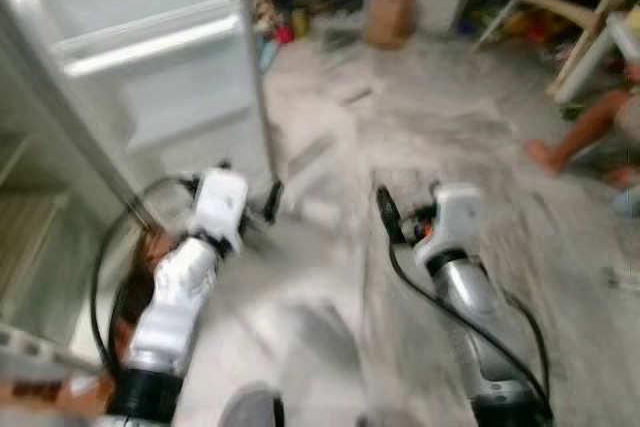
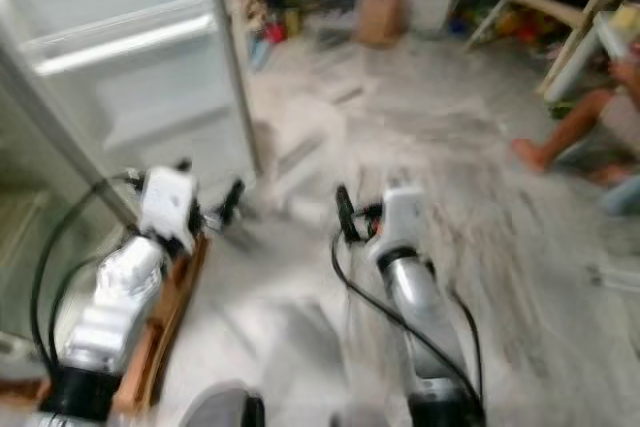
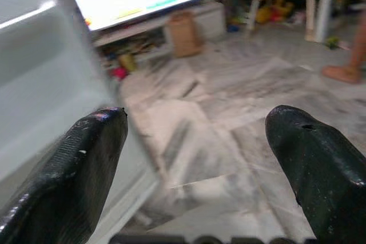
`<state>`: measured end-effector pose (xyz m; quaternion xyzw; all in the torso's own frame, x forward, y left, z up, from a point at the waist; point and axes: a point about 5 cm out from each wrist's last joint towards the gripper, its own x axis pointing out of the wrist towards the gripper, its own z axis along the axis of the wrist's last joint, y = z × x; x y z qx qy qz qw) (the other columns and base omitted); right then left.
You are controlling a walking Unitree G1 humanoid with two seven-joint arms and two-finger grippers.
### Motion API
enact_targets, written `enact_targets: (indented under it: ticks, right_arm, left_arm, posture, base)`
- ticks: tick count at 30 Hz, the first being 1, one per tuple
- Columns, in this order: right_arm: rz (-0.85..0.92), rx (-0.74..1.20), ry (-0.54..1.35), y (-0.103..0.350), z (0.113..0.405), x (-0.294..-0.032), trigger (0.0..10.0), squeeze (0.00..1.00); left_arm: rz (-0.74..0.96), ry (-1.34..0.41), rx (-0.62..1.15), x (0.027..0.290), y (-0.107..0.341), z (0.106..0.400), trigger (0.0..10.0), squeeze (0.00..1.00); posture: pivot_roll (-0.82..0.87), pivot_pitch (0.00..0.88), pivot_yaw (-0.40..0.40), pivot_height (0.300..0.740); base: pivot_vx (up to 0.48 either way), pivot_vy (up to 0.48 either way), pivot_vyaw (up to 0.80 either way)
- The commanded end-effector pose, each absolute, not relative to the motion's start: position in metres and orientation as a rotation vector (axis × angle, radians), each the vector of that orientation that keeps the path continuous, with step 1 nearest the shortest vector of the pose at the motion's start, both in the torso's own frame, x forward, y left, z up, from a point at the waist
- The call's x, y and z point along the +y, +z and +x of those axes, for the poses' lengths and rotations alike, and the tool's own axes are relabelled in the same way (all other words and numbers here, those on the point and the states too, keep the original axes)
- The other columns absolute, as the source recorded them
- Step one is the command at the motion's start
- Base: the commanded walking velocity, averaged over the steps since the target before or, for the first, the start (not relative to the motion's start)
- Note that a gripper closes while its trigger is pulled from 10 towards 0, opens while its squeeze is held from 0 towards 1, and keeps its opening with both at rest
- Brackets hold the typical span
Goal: Restocking fridge
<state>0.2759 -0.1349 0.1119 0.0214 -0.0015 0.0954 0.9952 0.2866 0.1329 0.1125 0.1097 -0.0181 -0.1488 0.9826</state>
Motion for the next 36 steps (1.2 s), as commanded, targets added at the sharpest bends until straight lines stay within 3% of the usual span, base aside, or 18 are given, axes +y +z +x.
enact_targets:
  ticks: [1,11,20,36]
  right_arm:
    - [0.032,-0.014,0.166,0.114,0.277,-0.140,10.0,0.00]
    - [-0.006,-0.014,0.148,0.110,0.278,-0.143,10.0,0.00]
    - [0.011,-0.048,0.173,0.119,0.284,-0.132,10.0,0.00]
    - [-0.006,-0.054,0.158,0.118,0.283,-0.138,10.0,0.00]
  left_arm:
    - [0.223,-0.327,-0.038,0.127,0.112,0.283,10.0,0.00]
    - [0.204,-0.319,-0.001,0.134,0.109,0.285,10.0,0.00]
    - [0.188,-0.335,-0.011,0.124,0.113,0.290,10.0,0.00]
    - [0.152,-0.344,-0.005,0.118,0.113,0.291,10.0,0.00]
  posture:
    - [0.02,0.121,0.029,0.740]
    - [0.02,0.117,0.026,0.740]
    - [0.01,0.116,0.021,0.740]
    - [0.00,0.116,0.025,0.740]
  base:
    - [0.450,0.000,-0.80]
    - [0.466,0.000,-0.80]
    - [0.480,0.000,-0.80]
    - [0.457,0.035,-0.80]
